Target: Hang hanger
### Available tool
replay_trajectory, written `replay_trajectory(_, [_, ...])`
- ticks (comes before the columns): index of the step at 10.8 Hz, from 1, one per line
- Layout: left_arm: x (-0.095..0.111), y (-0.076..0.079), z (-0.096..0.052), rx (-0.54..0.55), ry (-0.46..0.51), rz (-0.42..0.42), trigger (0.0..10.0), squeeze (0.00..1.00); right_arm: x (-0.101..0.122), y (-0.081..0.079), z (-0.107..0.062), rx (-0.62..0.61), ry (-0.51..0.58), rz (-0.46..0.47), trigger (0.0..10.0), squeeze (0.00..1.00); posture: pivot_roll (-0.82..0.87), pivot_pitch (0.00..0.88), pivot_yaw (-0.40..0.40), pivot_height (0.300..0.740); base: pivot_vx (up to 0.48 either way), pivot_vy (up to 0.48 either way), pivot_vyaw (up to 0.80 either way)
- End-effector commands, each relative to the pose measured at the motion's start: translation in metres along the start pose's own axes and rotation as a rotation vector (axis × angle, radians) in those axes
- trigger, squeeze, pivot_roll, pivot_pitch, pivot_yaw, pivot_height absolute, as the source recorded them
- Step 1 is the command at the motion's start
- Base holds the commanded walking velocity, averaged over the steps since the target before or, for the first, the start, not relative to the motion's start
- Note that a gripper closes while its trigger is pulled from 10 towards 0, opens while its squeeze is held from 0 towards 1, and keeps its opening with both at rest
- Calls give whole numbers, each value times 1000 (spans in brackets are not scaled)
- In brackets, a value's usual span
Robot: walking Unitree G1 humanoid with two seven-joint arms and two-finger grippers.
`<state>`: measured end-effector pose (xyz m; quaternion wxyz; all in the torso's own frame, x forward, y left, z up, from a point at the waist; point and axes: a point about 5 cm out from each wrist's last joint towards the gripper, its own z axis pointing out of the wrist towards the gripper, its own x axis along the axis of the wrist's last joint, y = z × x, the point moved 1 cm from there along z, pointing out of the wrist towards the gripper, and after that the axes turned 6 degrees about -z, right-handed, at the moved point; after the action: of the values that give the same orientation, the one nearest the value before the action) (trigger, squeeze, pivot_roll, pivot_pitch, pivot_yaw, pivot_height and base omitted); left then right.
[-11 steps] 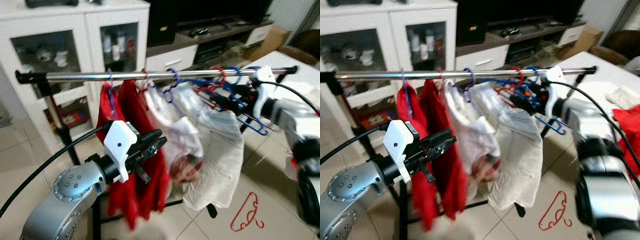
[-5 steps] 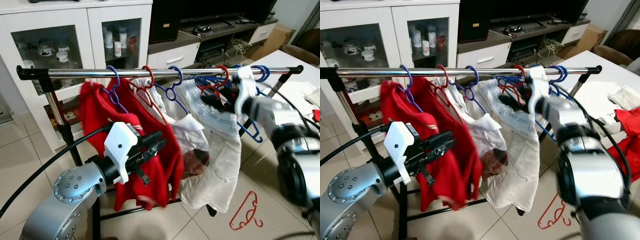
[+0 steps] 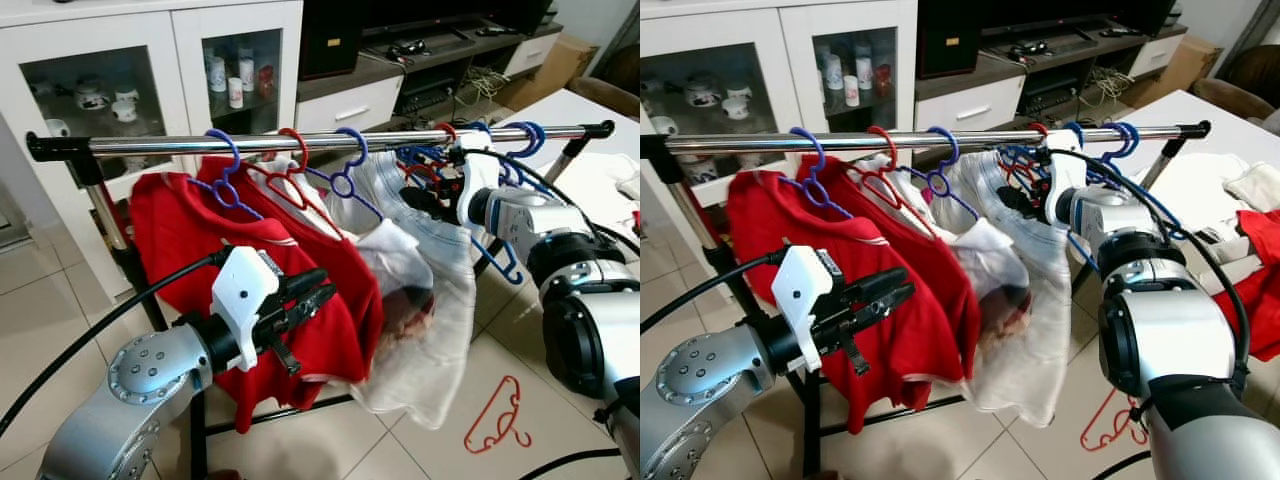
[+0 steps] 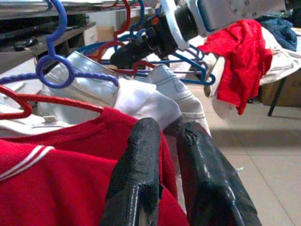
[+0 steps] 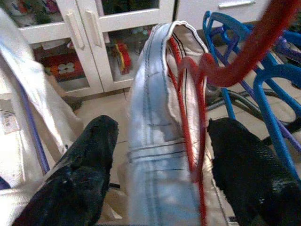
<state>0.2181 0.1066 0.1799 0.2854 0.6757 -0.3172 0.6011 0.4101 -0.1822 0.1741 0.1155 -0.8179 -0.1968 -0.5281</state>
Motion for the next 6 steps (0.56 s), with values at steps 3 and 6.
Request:
replay_trajectory(3, [3,8,-1,-43,-3,1,10000,0,8,8,-6,-25,2,80,0,0,161,81,-131,740,0,0,0])
replay_trajectory(6, [6,7,-2,-49,-4,6,10000,0,10,9,-8,-27,-33,83,0,0,140,106,-125,740,0,0,0])
